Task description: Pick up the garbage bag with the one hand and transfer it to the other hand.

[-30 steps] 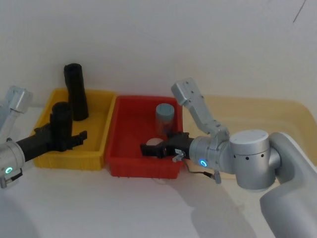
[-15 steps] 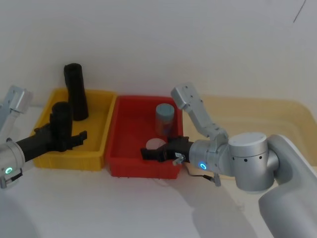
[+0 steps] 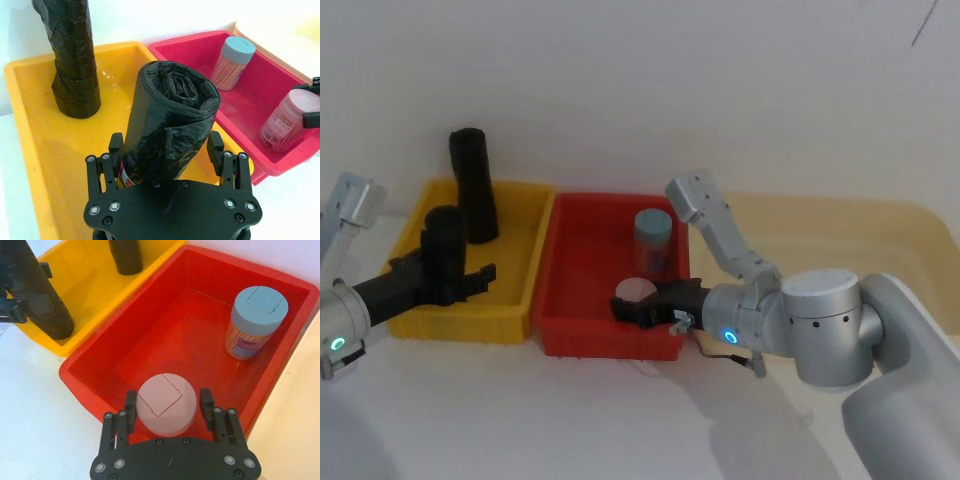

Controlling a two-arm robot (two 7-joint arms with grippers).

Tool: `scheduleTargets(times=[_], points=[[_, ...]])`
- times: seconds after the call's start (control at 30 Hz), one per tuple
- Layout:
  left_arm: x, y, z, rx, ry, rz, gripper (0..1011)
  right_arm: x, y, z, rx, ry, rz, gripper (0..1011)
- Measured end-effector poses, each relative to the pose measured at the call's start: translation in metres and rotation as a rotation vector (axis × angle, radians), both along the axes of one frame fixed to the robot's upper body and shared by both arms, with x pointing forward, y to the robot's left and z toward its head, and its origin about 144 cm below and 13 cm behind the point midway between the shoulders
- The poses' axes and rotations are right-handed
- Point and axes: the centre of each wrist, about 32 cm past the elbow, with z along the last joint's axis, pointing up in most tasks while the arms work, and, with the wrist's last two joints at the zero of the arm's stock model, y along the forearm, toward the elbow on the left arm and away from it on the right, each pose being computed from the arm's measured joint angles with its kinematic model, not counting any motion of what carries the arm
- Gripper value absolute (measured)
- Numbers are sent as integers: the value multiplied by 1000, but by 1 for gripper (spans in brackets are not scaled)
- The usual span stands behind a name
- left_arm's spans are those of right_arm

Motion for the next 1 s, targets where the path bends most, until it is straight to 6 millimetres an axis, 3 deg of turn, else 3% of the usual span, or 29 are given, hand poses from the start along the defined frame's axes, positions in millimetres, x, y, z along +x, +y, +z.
scheduleTargets(times=[0.13,0.3,0.67,1.0], points=[[0,0,0,0,0,0,1001,0,0,0,0,1,0,663],[0,0,0,0,0,0,944,0,0,-1,0,2,0,664],[0,0,0,0,0,0,614,0,0,-1,1,3,1,664],[0,0,0,0,0,0,509,0,0,-1,1,4,0,664]])
